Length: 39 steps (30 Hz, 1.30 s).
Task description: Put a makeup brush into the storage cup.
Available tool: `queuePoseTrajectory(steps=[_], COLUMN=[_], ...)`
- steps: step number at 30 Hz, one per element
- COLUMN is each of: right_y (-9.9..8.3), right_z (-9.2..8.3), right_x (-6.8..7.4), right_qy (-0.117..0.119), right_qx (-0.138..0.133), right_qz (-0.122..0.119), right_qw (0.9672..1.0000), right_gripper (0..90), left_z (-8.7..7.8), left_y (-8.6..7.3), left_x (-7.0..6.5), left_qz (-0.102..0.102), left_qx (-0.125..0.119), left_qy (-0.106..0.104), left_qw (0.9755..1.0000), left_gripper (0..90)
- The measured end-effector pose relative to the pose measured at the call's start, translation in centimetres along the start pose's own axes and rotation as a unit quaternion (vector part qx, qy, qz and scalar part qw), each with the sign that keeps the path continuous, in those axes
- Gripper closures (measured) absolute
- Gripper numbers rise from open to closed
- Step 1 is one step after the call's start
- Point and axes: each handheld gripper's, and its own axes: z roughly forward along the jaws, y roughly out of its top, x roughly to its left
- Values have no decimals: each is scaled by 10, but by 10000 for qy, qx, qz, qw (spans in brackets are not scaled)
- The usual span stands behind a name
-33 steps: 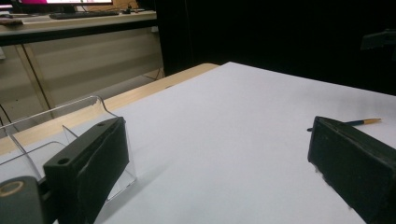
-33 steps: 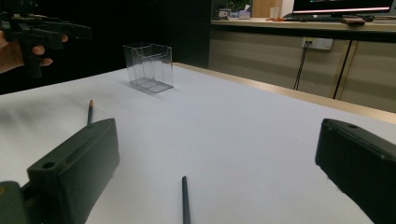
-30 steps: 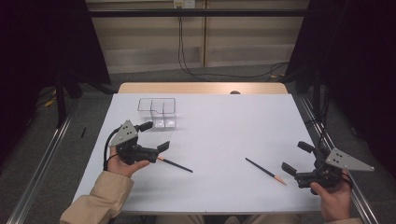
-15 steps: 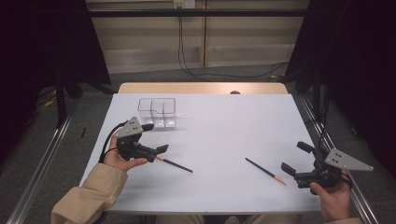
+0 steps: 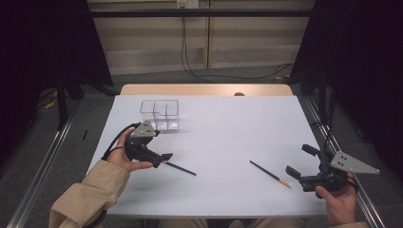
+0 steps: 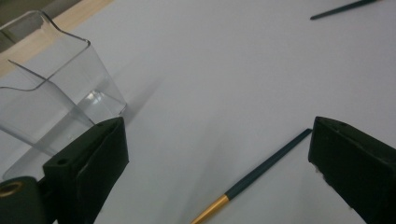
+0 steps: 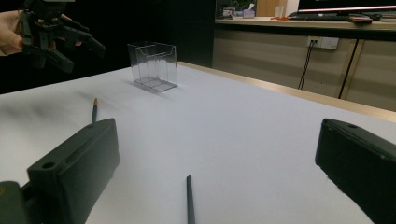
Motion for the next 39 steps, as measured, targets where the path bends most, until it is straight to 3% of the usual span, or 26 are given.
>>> queuePoseTrajectory(steps=[5,6,12,14,19,20,24,28,32,33,34,35,39], right_y=[0,0,0,0,0,0,0,0,0,-1,-1,-1,-1], right_z=[0,0,0,0,1,1,1,1,1,1,1,1,2], right_x=[0,0,0,0,0,0,0,1,0,1,1,1,1], right_qy=[-6,10,-6,17,29,29,41,61,62,75,86,86,99], right_qx=[2,3,7,3,16,16,44,50,61,90,93,93,107], right_qz=[-15,-5,-20,-41,-49,-49,-65,-64,-71,-46,-49,-49,-44], right_qw=[10000,10000,10000,10000,10000,10000,10000,9999,9999,9999,9999,9999,9999], right_gripper=[0,0,0,0,0,0,0,0,0,0,0,0,0], left_z=[1,2,4,6,12,12,18,25,31,32,33,33,37], left_y=[3,5,8,10,15,15,18,21,23,25,24,26,27], left_x=[2,3,6,6,6,6,7,5,1,1,0,0,-1], left_qz=[120,202,283,335,528,528,731,862,1118,1192,1139,1235,1350], left_qx=[361,541,786,917,1372,1372,1738,1971,2253,2346,2320,2432,2589], left_qy=[-31,-50,-94,-88,-169,-169,-207,-234,-276,-322,-319,-370,-382], left_qw=[9993,9983,9965,9952,9890,9890,9818,9763,9675,9642,9655,9614,9557], left_gripper=[49,50,52,52,52,52,52,60,65,66,69,69,81])
